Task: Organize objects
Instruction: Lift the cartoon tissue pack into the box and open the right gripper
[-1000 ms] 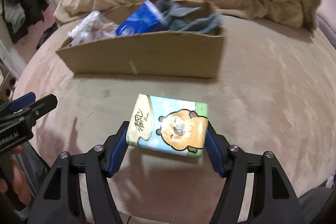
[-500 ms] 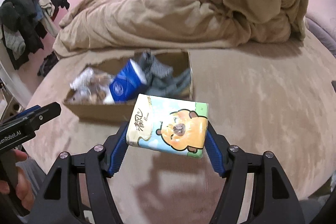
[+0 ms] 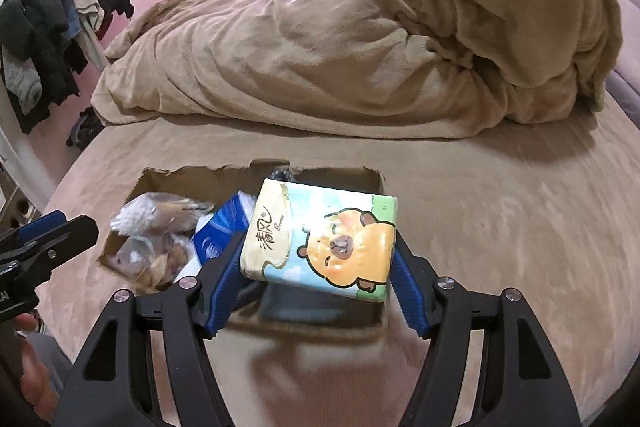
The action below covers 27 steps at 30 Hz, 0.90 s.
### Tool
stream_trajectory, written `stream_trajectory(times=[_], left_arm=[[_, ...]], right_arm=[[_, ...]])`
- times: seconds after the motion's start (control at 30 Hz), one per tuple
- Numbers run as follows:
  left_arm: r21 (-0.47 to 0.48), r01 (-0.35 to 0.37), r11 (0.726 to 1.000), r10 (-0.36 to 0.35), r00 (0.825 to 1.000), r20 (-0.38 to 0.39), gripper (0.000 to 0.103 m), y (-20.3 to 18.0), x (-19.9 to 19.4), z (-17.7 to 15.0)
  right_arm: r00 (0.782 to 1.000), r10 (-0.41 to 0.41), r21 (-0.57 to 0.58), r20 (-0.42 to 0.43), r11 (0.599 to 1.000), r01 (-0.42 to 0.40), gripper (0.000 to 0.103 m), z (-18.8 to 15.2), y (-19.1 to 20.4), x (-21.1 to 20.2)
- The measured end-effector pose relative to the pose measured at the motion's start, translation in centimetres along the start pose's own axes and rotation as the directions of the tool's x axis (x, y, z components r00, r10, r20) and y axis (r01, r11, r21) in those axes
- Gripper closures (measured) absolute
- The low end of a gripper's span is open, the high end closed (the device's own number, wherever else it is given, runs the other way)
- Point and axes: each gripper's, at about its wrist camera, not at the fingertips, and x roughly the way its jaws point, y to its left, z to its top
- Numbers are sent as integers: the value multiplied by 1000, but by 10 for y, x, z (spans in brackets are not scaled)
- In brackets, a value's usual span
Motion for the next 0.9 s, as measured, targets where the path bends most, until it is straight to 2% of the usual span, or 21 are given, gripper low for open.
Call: stream_trajectory(times=[0.23, 0.43, 0.57, 0.7, 0.77, 0.8, 0.83, 0.9], left_arm=[[-16, -15, 1000, 15, 1000, -3, 15, 18, 20, 15], [-48, -32, 998, 30, 999, -34, 15, 36, 35, 7], [-34, -42, 999, 40, 997, -58, 15, 37, 37, -3], [-48, -49, 998, 46, 997, -65, 15, 41, 29, -9], [-58, -40, 998, 37, 997, -64, 15, 42, 23, -12], [-60, -38, 998, 34, 997, -63, 15, 42, 19, -14], [-60, -35, 998, 31, 998, -63, 15, 42, 17, -16], [-55, -24, 998, 20, 998, -65, 15, 41, 9, -20]], right_arm=[[999, 7, 17, -47, 1000, -7, 33, 12, 0, 36], [998, -4, 11, -64, 1000, 5, 33, 9, -1, 61], [999, -15, -10, -49, 1000, 15, 32, 5, 1, 59], [999, 15, 19, -50, 1000, -14, 32, 4, -3, 51], [999, 16, 11, -40, 1000, -15, 28, 3, -1, 43], [999, 10, 2, -34, 1000, -10, 20, 2, 1, 39], [1000, 7, -5, -26, 1000, -7, 18, 1, 3, 34], [1000, -1, -14, -12, 1000, 1, 18, -1, 4, 24]])
